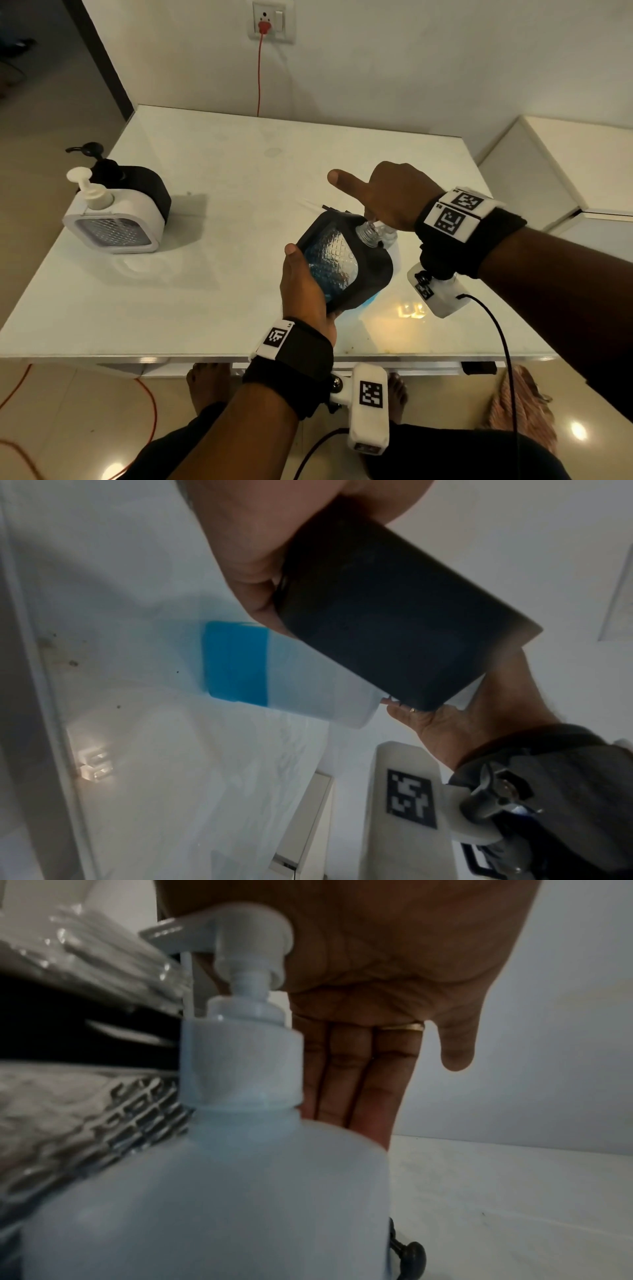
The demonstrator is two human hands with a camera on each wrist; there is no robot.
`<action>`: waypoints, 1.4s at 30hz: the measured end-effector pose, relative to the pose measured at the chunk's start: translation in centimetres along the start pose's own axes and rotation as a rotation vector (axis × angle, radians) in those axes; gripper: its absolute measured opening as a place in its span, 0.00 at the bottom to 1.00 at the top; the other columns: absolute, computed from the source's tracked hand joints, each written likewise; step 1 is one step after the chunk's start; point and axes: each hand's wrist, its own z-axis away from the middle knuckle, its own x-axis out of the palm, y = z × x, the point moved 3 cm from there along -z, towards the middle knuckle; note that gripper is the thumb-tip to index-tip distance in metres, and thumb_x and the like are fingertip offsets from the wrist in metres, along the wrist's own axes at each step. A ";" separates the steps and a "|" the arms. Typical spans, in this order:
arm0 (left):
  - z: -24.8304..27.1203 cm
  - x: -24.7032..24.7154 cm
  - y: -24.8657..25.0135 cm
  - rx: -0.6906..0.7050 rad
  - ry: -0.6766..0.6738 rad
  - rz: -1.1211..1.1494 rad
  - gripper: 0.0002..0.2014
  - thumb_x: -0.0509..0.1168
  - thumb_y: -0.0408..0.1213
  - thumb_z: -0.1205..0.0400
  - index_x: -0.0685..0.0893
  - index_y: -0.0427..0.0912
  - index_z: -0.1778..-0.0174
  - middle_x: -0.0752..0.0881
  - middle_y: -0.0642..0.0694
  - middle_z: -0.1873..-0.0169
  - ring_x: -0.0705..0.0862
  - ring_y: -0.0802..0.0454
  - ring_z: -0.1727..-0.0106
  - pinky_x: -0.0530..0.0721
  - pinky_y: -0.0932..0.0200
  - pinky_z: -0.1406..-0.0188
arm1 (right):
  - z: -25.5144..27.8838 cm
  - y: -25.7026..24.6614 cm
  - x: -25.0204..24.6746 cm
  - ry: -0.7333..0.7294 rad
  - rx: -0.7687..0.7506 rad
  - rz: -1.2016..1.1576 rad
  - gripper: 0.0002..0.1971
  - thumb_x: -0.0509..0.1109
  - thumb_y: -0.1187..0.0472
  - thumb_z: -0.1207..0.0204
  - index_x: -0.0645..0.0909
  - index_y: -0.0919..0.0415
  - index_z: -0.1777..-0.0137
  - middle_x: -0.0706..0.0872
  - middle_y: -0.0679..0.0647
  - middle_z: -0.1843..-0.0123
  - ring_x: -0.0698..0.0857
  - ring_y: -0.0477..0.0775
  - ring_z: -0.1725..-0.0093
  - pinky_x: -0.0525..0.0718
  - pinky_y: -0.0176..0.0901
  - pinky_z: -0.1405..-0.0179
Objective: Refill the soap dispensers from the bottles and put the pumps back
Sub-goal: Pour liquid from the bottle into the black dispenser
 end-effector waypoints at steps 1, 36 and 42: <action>0.0 0.0 0.0 -0.003 0.002 0.003 0.27 0.49 0.67 0.09 0.79 0.59 0.22 0.86 0.42 0.29 0.87 0.35 0.32 0.93 0.42 0.47 | -0.1 0.0 0.1 0.005 0.001 0.005 0.48 0.46 0.17 0.28 0.81 0.64 0.72 0.90 0.59 0.67 0.89 0.59 0.63 0.86 0.58 0.46; -0.2 0.0 -0.1 -0.006 0.013 0.019 0.26 0.50 0.66 0.09 0.80 0.59 0.23 0.87 0.42 0.31 0.88 0.35 0.33 0.90 0.32 0.38 | 0.2 0.4 0.1 0.078 0.024 0.059 0.43 0.50 0.22 0.22 0.80 0.63 0.70 0.88 0.57 0.66 0.86 0.59 0.61 0.85 0.55 0.49; -0.2 0.0 0.1 -0.010 0.006 0.011 0.27 0.49 0.66 0.09 0.80 0.58 0.23 0.87 0.42 0.31 0.88 0.35 0.33 0.92 0.36 0.40 | -0.2 0.6 0.4 0.052 0.009 0.008 0.47 0.47 0.19 0.25 0.83 0.64 0.69 0.89 0.56 0.67 0.88 0.59 0.62 0.86 0.60 0.44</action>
